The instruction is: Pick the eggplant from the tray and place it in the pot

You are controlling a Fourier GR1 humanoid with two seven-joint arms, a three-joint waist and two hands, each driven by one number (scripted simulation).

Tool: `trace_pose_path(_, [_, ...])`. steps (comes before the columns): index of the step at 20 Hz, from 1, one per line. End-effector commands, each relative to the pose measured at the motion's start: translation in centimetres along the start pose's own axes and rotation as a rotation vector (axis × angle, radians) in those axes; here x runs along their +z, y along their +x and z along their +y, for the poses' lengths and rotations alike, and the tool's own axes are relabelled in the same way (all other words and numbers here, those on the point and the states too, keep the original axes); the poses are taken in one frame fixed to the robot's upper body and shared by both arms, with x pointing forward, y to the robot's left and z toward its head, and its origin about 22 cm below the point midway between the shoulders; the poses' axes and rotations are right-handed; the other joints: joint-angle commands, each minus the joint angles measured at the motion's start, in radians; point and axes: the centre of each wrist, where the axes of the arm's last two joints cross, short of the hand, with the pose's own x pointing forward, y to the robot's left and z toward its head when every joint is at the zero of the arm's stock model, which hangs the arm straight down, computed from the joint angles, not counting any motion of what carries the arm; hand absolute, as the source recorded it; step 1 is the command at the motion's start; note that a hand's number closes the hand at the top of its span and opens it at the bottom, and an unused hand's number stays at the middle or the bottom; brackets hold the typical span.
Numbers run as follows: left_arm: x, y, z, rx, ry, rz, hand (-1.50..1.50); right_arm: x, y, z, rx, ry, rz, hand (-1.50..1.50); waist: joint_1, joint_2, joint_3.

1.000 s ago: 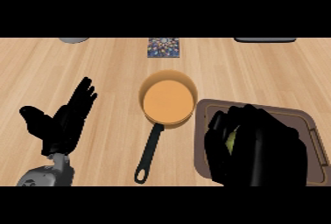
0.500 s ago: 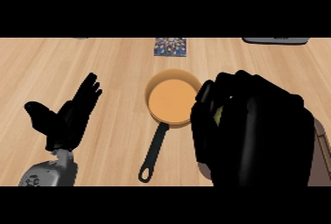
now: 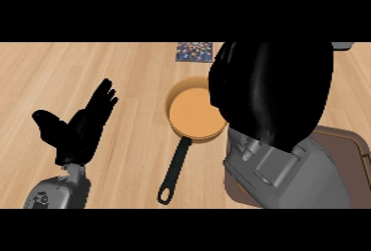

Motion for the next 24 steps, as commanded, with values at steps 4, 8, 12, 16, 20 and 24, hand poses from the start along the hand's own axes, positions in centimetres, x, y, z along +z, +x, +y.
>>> trace_pose_path(4, [0.4, -0.5, -1.4, 0.015, -0.017, -0.015, 0.00, -3.4, 2.8, 3.1, 0.072, 0.109, 0.253, 1.50, 0.006, 0.007, 0.001])
trace_pose_path(8, [-0.2, -0.1, 0.1, 0.006, -0.005, 0.000, 0.00, -4.7, 1.1, 4.3, -0.043, 0.216, 0.315, 1.50, -0.008, 0.008, 0.003])
trace_pose_path(12, [-0.3, -0.1, -0.4, 0.011, 0.004, -0.015, 0.00, -6.1, -0.2, 5.5, -0.171, 0.278, 0.437, -1.50, 0.011, 0.012, 0.003])
trace_pose_path(16, [-0.2, 0.2, -0.4, 0.008, -0.012, -0.017, 0.00, -6.4, -1.4, 7.1, -0.314, 0.287, 0.472, -1.50, 0.017, 0.012, 0.004])
trace_pose_path(20, [-0.1, -0.3, -0.6, 0.004, -0.022, -0.009, 0.00, -6.5, -0.4, 5.6, -0.482, 0.135, 0.405, -1.50, 0.009, 0.008, 0.004])
trace_pose_path(24, [0.2, -0.5, -0.2, 0.011, 0.012, 0.016, 0.00, -5.6, -1.0, 5.0, -0.565, -0.077, 0.359, -1.50, -0.021, -0.002, 0.004])
